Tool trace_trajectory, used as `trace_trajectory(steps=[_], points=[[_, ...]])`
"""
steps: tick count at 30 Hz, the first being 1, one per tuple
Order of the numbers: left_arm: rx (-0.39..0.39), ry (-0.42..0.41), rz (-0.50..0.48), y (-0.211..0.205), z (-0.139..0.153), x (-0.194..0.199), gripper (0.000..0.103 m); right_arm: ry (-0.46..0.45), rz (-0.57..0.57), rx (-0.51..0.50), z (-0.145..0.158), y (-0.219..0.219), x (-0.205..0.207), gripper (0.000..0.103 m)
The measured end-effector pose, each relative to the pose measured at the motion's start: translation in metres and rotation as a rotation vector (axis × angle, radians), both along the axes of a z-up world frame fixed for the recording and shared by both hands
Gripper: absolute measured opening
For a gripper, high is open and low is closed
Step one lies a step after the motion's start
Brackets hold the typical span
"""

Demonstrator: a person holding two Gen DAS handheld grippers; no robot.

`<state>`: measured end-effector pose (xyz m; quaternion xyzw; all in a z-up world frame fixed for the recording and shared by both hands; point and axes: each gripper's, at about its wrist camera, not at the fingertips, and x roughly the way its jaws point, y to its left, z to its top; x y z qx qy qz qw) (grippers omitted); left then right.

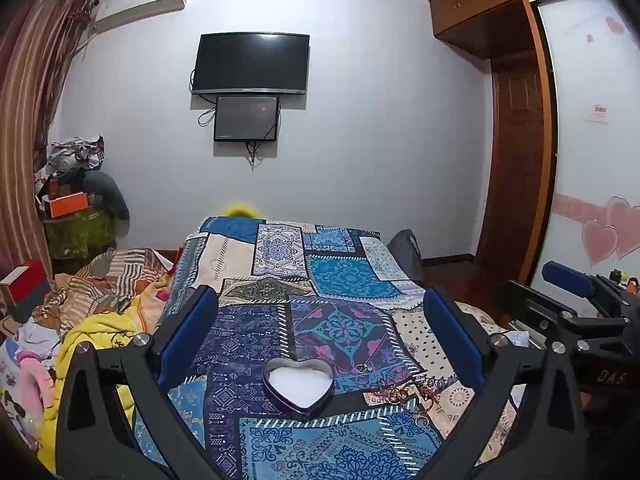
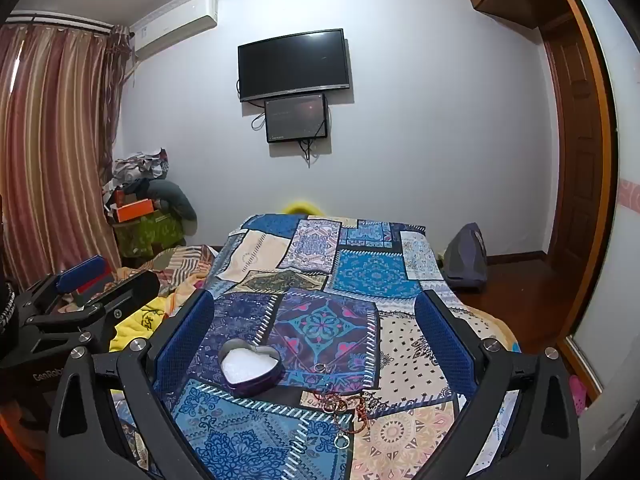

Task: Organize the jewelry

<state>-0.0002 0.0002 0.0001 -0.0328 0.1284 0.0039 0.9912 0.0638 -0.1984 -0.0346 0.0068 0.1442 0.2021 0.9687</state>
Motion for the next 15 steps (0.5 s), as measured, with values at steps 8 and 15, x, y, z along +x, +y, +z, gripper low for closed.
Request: trace_trajectory(steps=[8,15], points=[[0.011,-0.005,0.013,-0.0041,-0.0015,0.0041,0.103,-0.002,0.004,-0.002,0.0001,0.0007,-0.0007,0.100],[0.010,-0.013,0.024,0.0019,-0.0048,0.0048,0.103,0.003,0.000,-0.004,-0.0004,0.0016,0.0010,0.100]])
